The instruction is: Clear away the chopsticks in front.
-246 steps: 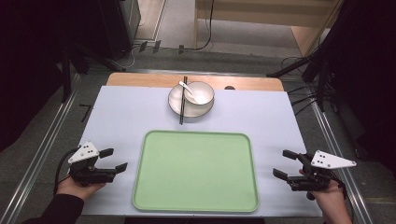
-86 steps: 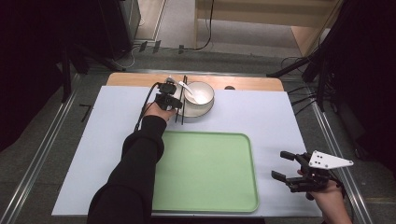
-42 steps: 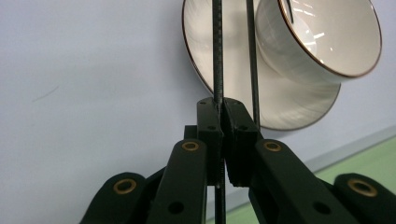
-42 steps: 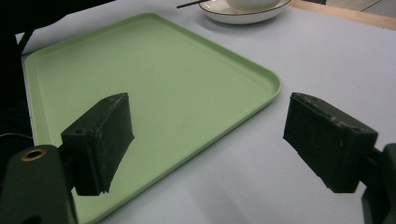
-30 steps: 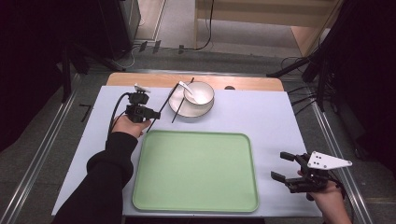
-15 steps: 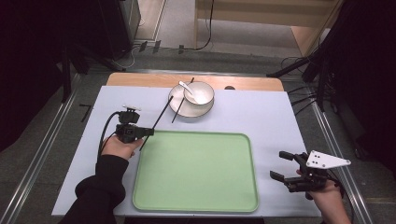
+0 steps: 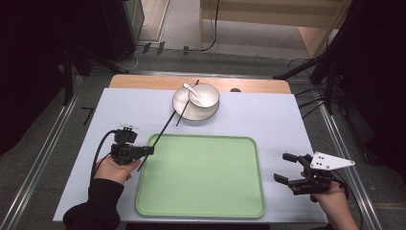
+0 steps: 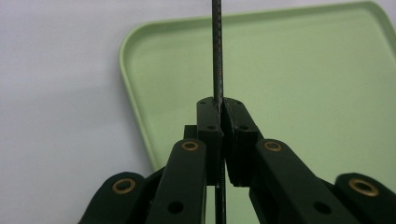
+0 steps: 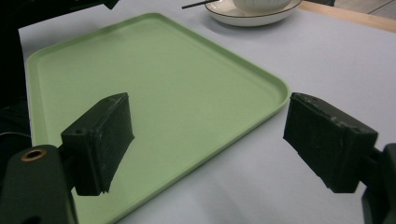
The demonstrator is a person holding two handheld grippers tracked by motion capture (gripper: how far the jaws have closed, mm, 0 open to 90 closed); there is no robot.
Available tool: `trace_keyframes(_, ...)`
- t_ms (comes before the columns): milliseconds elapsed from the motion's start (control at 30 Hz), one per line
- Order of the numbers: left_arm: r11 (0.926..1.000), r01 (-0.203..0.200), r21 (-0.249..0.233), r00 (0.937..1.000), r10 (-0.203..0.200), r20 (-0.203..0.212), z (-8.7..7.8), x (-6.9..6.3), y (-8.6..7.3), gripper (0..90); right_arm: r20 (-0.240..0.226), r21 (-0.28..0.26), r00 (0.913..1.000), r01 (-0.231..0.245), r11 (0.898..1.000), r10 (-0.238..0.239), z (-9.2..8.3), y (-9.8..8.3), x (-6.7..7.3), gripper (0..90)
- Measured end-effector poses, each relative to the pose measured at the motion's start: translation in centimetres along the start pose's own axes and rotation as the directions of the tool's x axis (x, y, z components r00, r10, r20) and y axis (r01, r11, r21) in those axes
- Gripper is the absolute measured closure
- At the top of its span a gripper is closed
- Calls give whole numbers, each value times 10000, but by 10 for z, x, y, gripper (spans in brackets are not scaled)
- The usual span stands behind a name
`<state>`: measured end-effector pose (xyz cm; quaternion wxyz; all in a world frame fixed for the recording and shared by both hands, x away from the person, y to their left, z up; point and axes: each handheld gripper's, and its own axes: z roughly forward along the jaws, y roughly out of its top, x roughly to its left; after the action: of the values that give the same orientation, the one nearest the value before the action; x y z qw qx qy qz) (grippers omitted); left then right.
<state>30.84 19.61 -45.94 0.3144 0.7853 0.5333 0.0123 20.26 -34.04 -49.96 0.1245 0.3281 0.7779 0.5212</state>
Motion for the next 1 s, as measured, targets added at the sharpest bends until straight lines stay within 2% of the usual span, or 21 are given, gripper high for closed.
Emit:
trace_keyframes(133, 10000, 6, 48, 10000, -6, 41, -4, -4, -8, 860, -11, 3, 10000, 12, 10000, -12, 0, 0, 0, 164)
trace_keyframes(333, 9976, 175, 673, 9997, -187, 170, -5, -10, -30, 859, 5, 5, 10000, 6, 10000, -6, 0, 0, 0, 164)
trace_keyframes(500, 9948, 342, 954, 9991, -363, 196, -3, -10, -41, 858, -14, -31, 10000, -12, 10000, 12, 0, 1, 1, 164)
trace_keyframes(567, 9915, 431, 1228, 9988, -454, 159, 0, -12, -47, 858, -14, -13, 10000, 10, 10000, -10, 0, 1, 1, 164)
trace_keyframes(767, 9829, 394, 1797, 9991, -420, 108, 12, -13, -50, 856, -38, -12, 10000, 31, 10000, -31, 1, 1, 1, 164)
trace_keyframes(967, 9811, 279, 1917, 9993, -323, 197, 18, -16, -51, 852, -25, -6, 10000, 20, 10000, -20, 0, 1, 1, 164)
trace_keyframes(1000, 9786, 262, 2039, 9994, -307, 187, 19, -16, -51, 843, -44, -13, 10000, 32, 10000, -32, 1, 0, 1, 164)
